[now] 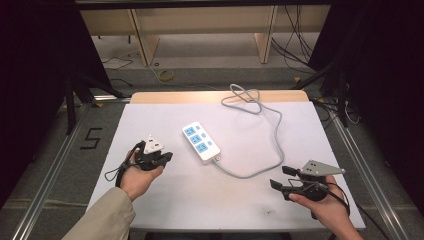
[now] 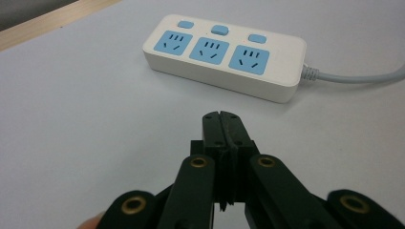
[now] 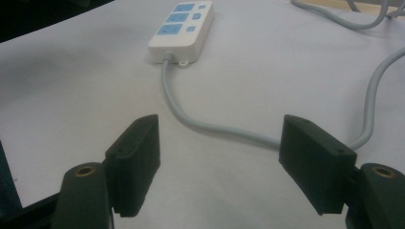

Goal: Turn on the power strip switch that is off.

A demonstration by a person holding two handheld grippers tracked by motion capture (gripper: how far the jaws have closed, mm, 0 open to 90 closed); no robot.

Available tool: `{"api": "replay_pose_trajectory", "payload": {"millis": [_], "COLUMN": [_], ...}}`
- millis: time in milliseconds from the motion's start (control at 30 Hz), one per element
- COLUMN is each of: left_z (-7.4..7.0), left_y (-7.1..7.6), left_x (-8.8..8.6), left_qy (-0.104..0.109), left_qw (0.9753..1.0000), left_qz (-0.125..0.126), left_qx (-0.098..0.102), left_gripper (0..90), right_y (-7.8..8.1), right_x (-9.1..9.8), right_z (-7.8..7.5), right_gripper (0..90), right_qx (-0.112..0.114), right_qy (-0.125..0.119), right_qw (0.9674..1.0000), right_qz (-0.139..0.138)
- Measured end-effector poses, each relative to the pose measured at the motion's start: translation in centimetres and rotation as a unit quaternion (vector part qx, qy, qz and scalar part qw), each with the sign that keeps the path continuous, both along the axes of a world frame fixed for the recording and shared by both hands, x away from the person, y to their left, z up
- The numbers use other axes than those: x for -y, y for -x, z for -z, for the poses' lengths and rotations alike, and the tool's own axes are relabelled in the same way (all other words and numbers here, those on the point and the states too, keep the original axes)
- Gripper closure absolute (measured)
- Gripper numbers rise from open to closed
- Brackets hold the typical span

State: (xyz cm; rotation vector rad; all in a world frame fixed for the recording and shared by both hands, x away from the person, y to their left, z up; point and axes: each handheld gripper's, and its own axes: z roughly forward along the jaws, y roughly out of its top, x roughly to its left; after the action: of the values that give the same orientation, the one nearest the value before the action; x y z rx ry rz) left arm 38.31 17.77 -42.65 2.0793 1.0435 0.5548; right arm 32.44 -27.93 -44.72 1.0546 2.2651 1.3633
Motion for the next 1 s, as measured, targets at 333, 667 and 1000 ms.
{"api": "replay_pose_trajectory", "payload": {"millis": [333, 667, 1000], "left_z": [0.0, -0.1, -0.2], "left_y": [-0.4, -1.1, -1.6], "left_x": [0.3, 0.7, 1.0], "left_qy": [0.000, 0.001, 0.004], "left_qw": [1.0000, 0.9999, 0.9999], "left_qz": [0.003, 0.003, 0.003], "left_qx": [-0.007, -0.010, -0.013], "left_gripper": [89.9, 89.9, 89.9], "right_y": [0.0, -0.1, -0.1], "right_x": [-0.1, -0.1, -0.1], "right_z": [0.0, 0.0, 0.1], "right_gripper": [30.6, 30.6, 30.4], "right_qx": [0.001, -0.001, -0.002], "right_qy": [0.001, 0.002, 0.001], "right_qw": [1.0000, 1.0000, 1.0000], "right_qz": [0.000, 0.000, -0.002]}}
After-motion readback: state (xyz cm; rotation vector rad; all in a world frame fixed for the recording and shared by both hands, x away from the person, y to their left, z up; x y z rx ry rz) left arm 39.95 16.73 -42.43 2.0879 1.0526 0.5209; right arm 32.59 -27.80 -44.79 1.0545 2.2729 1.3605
